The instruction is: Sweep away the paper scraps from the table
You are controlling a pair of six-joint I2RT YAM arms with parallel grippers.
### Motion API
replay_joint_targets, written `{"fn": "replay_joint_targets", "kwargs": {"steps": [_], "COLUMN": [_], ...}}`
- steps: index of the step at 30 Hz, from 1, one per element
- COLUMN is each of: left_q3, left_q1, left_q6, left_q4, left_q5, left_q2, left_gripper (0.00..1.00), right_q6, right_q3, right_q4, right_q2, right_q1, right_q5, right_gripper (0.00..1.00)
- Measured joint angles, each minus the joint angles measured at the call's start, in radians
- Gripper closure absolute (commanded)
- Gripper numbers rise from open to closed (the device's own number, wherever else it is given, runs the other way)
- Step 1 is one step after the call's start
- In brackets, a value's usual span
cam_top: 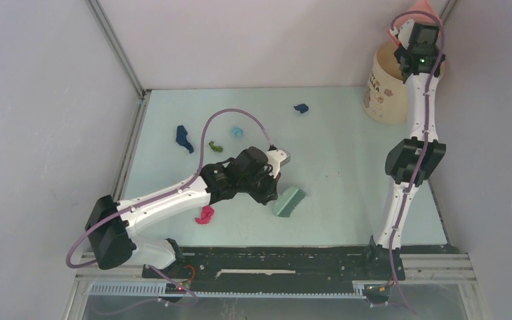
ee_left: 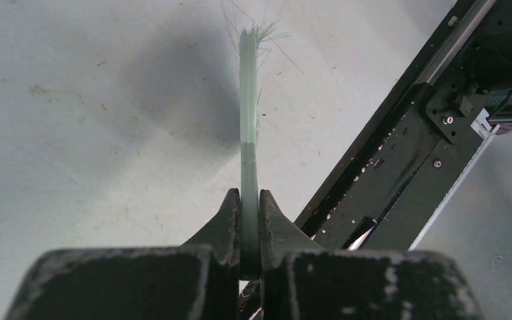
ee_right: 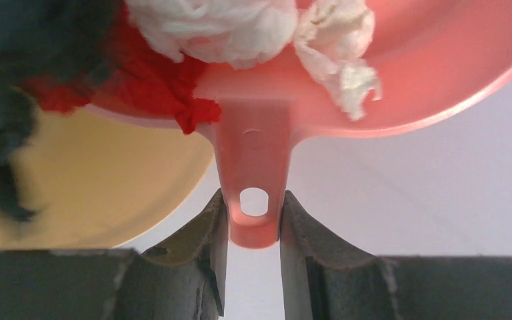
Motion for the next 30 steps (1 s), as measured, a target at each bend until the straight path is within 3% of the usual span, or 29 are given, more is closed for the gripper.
{"fn": "replay_joint_targets", "kwargs": {"steps": [8,14,30], "left_q3": [0.0,0.0,0.002], "left_q1": [-0.006,-0.011,-0.018], "left_q6": [0.015,0.016,0.026], "left_q4": [-0.003,-0.006,-0.01], "left_q5": [0.0,0.0,-0.002], "left_q2": [0.0,0.0,0.006], "left_gripper": [0.93,0.93,0.92], "right_q6": [-0.548,-0.837,-0.936], "right_q3": [-0.087,-0.255,-0.402], "right_q4": [0.402,0.663,0.718], "right_q2": [0.003,-0.013,-0.067], "right_q1": [0.03,-0.016,-0.062], "right_q5": [0.141,0.222,0.254], "right_gripper": [1.0,1.0,1.0]}}
